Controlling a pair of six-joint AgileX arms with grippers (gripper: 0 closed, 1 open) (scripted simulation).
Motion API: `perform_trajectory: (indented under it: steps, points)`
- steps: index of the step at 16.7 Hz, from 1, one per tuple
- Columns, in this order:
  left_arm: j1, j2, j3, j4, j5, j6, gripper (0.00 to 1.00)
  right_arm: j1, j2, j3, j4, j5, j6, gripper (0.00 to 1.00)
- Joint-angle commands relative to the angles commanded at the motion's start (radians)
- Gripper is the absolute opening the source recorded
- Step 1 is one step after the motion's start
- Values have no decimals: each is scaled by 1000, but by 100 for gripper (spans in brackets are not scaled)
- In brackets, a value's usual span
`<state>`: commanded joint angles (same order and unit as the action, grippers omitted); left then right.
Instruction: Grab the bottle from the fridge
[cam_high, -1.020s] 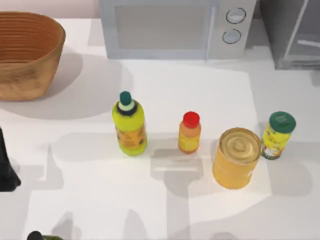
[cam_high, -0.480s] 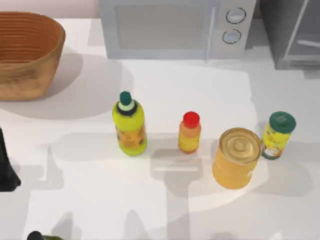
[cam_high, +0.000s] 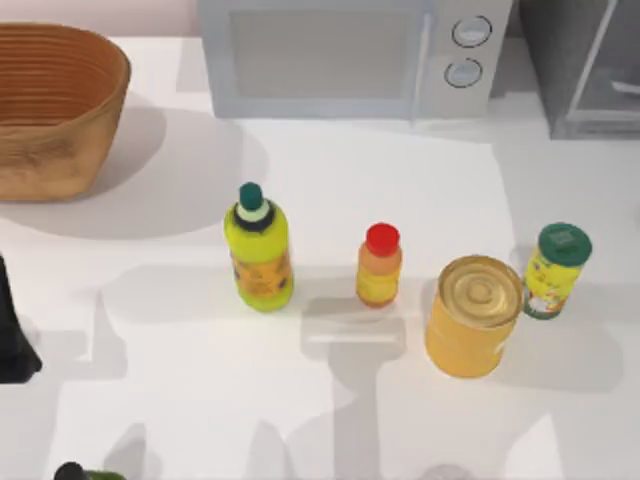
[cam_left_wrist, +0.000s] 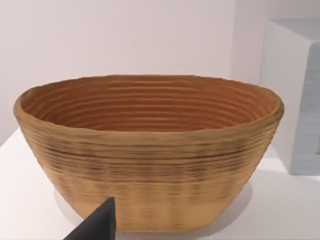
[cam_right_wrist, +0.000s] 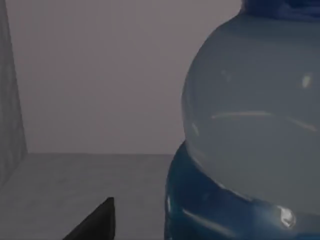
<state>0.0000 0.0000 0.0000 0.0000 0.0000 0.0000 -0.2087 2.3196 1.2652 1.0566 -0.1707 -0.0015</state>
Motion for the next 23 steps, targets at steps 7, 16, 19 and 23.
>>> perform_trajectory:
  steps: [7,16,19,23]
  points:
    - [0,0,0,0,0,0,100,4,12,25,-17,4,0,85]
    - [0,0,0,0,0,0,100,4,12,25,-17,4,0,17]
    - [0,0,0,0,0,0,100,4,12,25,-17,4,0,0]
    - [0,0,0,0,0,0,100,4,12,25,-17,4,0,0]
